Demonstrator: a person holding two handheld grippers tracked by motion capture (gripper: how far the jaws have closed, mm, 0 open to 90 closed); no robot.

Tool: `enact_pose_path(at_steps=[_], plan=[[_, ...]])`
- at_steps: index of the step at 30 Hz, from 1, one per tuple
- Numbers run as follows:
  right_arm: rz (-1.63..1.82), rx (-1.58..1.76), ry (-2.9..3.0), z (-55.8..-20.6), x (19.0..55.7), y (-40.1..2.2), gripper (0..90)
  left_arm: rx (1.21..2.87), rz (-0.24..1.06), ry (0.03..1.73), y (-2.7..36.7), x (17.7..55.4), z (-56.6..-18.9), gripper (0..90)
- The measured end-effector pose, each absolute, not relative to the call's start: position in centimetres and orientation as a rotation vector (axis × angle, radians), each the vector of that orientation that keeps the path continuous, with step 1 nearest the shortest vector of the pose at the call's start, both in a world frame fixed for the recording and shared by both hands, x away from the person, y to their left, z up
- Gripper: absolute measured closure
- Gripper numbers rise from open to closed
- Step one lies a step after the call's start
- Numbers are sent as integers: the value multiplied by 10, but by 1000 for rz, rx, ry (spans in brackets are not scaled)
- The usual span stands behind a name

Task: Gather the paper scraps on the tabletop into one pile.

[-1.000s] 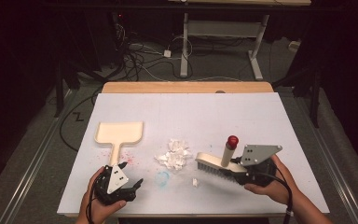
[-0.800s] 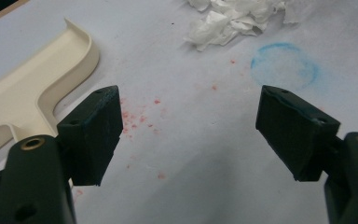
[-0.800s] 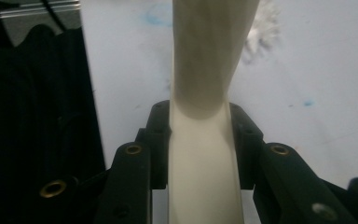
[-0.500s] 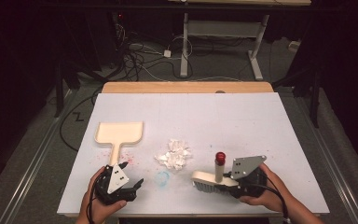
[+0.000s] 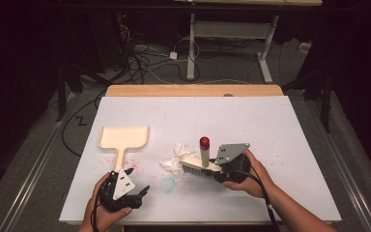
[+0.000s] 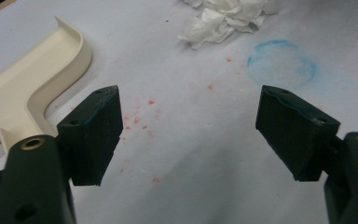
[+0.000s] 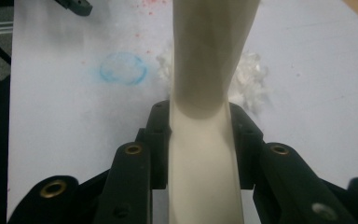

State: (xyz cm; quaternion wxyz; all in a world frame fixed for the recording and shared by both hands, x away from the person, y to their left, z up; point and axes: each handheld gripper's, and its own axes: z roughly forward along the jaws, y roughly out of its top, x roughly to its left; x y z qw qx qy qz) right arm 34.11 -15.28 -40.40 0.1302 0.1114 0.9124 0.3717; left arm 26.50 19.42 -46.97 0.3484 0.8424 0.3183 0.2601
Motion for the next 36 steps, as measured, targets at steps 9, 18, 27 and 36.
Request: enact_pose_path(at_steps=[9,18,27,36], plan=[[1191,409,2527,-373,336,-179,677,2170,670,847,196,263,-469,218],[1110,553,2351,-374,386,-166,677,2175,675,832,193,267,-469,218],[909,539,2292,-414,444,-116,678,2157,665,837,197,268,-469,218],[865,491,2338,-434,455,-83,677,2155,644,849,199,267,-470,218]])
